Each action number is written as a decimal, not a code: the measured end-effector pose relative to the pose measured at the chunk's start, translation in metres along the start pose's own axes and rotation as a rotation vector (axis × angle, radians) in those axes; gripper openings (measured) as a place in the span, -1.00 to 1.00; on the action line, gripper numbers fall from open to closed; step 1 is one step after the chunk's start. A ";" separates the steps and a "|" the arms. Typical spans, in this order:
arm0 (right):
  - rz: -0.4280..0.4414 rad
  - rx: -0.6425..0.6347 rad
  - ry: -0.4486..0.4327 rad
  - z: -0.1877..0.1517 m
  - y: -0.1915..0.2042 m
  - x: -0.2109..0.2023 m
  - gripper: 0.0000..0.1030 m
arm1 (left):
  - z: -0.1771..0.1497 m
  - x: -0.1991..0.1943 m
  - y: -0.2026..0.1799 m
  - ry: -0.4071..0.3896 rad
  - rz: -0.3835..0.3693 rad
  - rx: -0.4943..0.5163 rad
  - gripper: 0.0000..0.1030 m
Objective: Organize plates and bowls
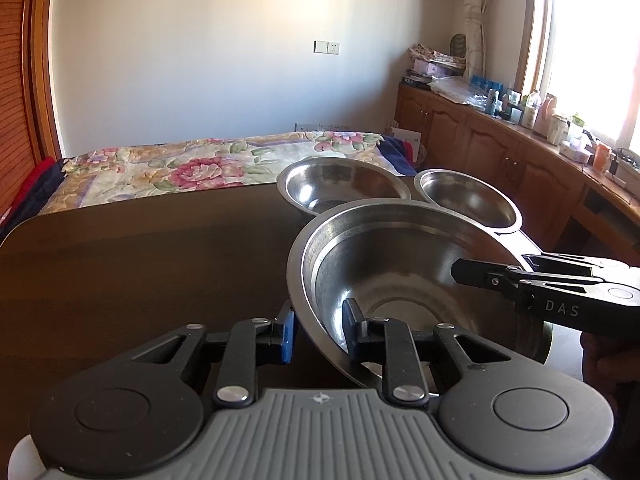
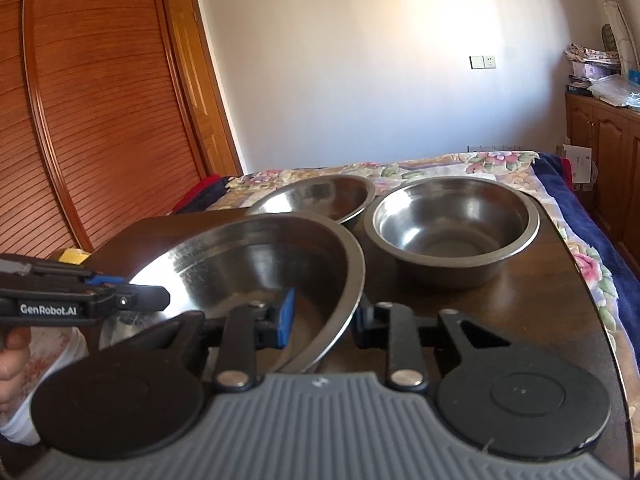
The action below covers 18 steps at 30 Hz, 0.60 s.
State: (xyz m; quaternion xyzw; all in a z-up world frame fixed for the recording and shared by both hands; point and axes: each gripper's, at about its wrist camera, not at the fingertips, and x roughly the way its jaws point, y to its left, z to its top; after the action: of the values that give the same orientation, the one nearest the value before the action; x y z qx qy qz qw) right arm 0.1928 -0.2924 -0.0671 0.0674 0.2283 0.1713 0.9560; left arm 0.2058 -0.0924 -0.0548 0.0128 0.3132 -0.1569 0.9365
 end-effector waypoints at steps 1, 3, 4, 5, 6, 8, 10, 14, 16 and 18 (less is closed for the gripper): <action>0.002 0.005 -0.002 0.000 0.001 -0.002 -0.41 | 0.000 -0.002 0.000 -0.001 -0.002 -0.004 -0.49; 0.004 0.009 -0.010 0.002 0.002 -0.006 -0.41 | -0.001 -0.006 0.000 -0.005 -0.007 -0.004 -0.49; 0.003 0.011 -0.015 0.002 0.003 -0.008 -0.41 | -0.002 -0.008 0.000 -0.007 -0.008 -0.004 -0.49; 0.002 0.010 -0.018 0.003 0.004 -0.009 -0.41 | -0.002 -0.011 0.000 -0.010 -0.010 -0.005 -0.49; 0.000 0.008 -0.023 0.004 0.005 -0.011 -0.41 | -0.003 -0.014 0.000 -0.014 -0.012 -0.006 -0.49; -0.004 0.007 -0.029 0.004 0.008 -0.015 -0.41 | -0.005 -0.020 -0.001 -0.022 -0.019 -0.009 -0.49; -0.005 0.012 -0.034 0.003 0.009 -0.021 -0.41 | -0.007 -0.026 -0.002 -0.030 -0.026 -0.011 -0.49; -0.012 0.023 -0.039 -0.001 0.011 -0.028 -0.41 | -0.012 -0.038 -0.006 -0.042 -0.041 -0.010 -0.48; -0.015 0.031 -0.043 -0.003 0.012 -0.034 -0.41 | -0.016 -0.044 -0.007 -0.048 -0.049 -0.009 -0.48; -0.017 0.038 -0.046 -0.005 0.014 -0.038 -0.41 | -0.020 -0.050 -0.009 -0.052 -0.055 -0.005 -0.48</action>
State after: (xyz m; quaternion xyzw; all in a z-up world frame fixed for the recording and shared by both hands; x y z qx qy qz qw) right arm 0.1544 -0.2928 -0.0529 0.0874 0.2099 0.1571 0.9611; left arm 0.1542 -0.0845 -0.0405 -0.0025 0.2892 -0.1822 0.9398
